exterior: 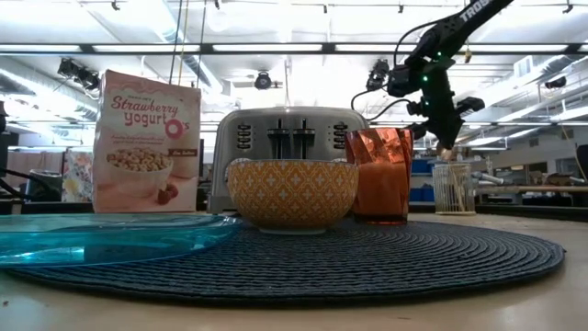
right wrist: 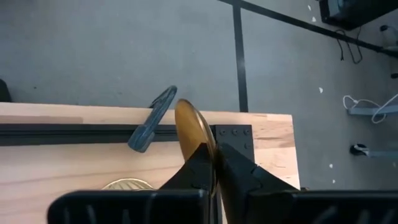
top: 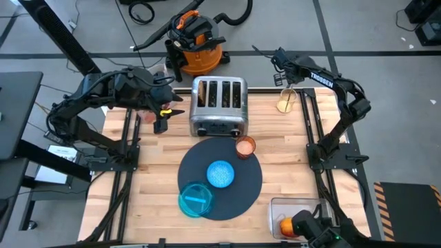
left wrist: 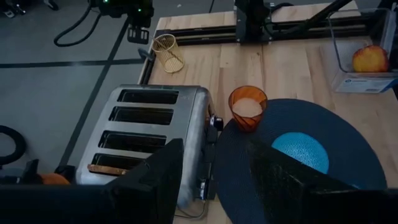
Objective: Arrange a breakfast setting
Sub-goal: Put the gold spoon on the right side of the blue bowl
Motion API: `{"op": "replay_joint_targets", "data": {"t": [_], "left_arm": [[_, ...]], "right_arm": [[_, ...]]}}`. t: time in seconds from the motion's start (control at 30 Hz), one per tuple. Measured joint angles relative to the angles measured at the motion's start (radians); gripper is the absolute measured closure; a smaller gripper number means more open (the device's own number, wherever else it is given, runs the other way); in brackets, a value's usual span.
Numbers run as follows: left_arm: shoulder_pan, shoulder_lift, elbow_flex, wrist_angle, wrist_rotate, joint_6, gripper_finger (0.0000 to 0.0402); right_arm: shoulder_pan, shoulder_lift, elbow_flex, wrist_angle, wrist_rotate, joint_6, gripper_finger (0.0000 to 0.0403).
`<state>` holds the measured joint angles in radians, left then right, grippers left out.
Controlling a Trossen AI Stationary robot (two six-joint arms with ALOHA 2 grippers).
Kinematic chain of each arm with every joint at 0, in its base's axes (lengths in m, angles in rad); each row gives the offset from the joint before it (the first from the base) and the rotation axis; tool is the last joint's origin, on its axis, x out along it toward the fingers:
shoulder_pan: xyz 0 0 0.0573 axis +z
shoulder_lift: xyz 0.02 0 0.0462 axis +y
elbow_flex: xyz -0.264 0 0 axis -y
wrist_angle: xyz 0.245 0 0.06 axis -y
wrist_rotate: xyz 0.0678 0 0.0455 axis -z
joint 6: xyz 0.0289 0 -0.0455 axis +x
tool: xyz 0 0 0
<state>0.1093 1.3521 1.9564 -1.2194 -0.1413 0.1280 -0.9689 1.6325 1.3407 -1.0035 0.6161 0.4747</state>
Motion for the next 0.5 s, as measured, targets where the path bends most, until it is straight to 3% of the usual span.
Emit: {"op": "replay_joint_targets", "data": {"t": [0.5], "left_arm": [[0.001,-0.042,0.000,0.004,-0.002,0.042,0.0219]], "right_arm": [[0.143,-0.053,0.000,-0.005,0.156,0.089,0.0389]]}}
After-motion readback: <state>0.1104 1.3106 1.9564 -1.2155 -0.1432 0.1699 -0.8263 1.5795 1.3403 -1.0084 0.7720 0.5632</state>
